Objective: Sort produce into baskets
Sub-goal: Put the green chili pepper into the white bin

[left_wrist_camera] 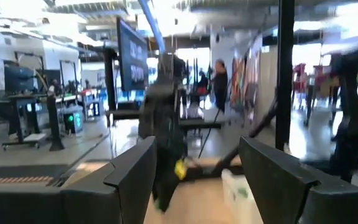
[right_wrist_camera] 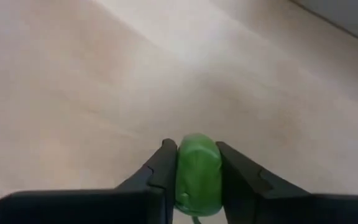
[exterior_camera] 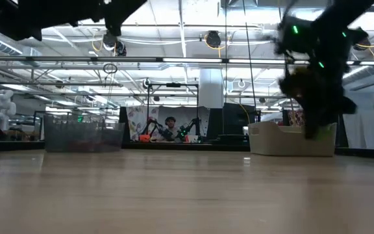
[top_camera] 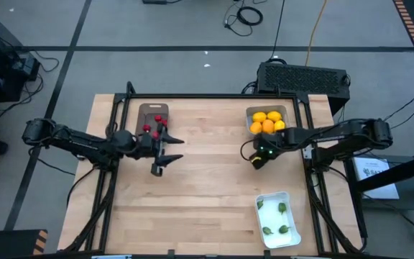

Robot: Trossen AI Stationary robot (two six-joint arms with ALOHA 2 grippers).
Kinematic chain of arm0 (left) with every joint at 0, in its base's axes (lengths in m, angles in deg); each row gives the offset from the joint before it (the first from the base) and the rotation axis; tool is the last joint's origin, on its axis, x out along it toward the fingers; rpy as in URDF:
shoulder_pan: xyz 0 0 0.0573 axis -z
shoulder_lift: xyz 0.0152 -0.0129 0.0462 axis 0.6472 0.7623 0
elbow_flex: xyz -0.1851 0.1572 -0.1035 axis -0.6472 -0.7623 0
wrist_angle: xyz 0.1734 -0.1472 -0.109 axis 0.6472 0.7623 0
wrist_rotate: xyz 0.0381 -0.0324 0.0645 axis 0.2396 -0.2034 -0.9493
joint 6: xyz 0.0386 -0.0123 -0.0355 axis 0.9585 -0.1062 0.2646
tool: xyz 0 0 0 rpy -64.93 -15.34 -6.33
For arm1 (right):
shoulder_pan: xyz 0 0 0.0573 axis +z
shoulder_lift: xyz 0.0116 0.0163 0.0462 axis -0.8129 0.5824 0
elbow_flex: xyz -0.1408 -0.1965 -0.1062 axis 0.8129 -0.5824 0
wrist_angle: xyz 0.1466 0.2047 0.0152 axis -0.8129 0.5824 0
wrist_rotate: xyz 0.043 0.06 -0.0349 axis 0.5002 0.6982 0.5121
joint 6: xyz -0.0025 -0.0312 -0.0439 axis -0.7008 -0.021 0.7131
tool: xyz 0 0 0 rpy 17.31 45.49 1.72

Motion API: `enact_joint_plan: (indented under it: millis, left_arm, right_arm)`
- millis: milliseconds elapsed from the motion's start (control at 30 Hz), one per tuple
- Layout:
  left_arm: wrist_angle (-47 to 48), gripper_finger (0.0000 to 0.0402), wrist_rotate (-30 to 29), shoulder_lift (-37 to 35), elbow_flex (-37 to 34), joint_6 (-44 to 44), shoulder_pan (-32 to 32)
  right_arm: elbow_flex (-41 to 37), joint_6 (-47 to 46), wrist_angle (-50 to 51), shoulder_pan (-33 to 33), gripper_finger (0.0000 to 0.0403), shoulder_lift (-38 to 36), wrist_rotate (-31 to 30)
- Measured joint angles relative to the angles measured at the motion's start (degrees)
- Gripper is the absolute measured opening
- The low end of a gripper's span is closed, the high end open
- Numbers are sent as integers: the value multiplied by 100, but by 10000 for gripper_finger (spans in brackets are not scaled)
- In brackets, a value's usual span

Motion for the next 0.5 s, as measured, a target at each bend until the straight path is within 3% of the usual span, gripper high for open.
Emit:
enact_joint_plan:
  millis: [233,500]
  left_arm:
    - [533,237,4,0,-1,258,-106]
    - [1645,237,9,0,-2,570,-478]
  right_arm:
    - [976,-555,-586,702,91,-2,474]
    - [1841,-2501,-765,2122,85,-4,628]
